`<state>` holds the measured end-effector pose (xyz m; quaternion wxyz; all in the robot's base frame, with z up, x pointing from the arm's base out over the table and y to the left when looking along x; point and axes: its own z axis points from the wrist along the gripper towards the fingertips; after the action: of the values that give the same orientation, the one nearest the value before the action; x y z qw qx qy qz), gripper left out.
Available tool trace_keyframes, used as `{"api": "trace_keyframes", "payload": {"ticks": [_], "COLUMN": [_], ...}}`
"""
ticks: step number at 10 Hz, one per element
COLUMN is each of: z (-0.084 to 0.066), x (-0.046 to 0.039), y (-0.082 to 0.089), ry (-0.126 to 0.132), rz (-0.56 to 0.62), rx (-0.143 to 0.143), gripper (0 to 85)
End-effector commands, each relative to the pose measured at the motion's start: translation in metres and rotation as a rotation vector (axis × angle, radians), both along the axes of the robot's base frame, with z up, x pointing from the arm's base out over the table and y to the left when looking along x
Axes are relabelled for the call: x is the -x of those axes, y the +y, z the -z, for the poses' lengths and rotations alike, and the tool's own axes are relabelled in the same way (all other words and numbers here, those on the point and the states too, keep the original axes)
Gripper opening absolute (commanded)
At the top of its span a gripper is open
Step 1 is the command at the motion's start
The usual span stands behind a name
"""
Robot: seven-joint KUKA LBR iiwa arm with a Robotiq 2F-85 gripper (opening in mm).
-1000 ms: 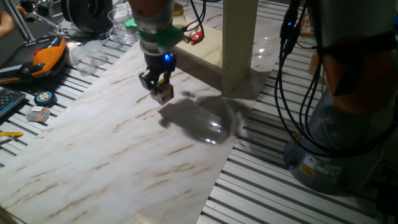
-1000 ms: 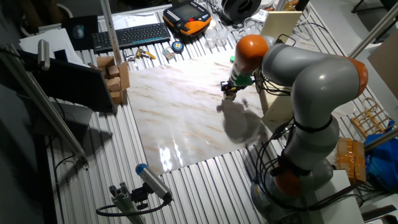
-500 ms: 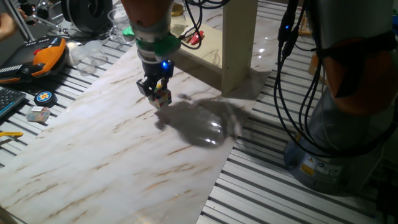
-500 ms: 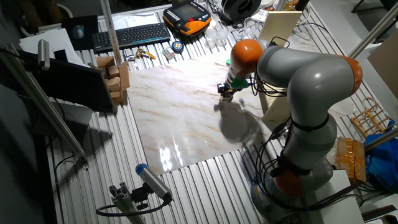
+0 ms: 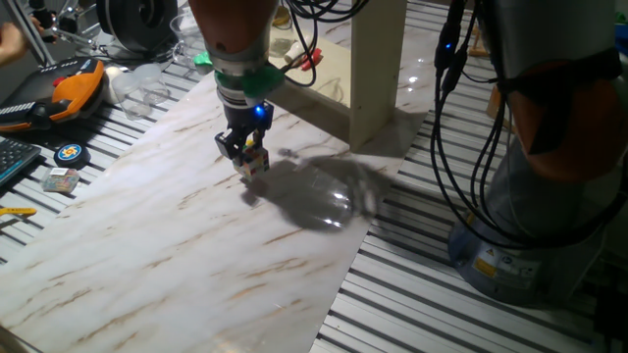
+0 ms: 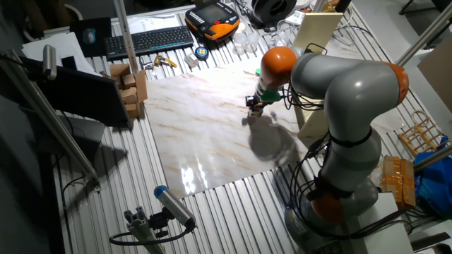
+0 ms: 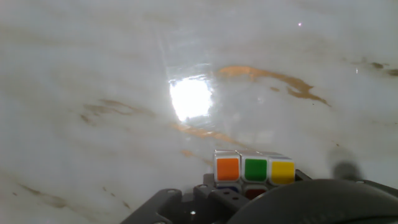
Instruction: Take the object down from the shelf
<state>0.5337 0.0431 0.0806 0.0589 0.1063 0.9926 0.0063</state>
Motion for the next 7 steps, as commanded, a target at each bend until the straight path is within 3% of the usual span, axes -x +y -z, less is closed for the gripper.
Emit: {"api": "trace_keyframes", "payload": {"ticks": [1,7], "z": [0.0007,0.0097], "x": [0.0001,0.0006], "y": [0.0006,-0.0002], "ry": [0.0,0.0], "rz": [0.001,0.002], "rx": [0.001,0.007], "gripper": [0.0,0.0]}}
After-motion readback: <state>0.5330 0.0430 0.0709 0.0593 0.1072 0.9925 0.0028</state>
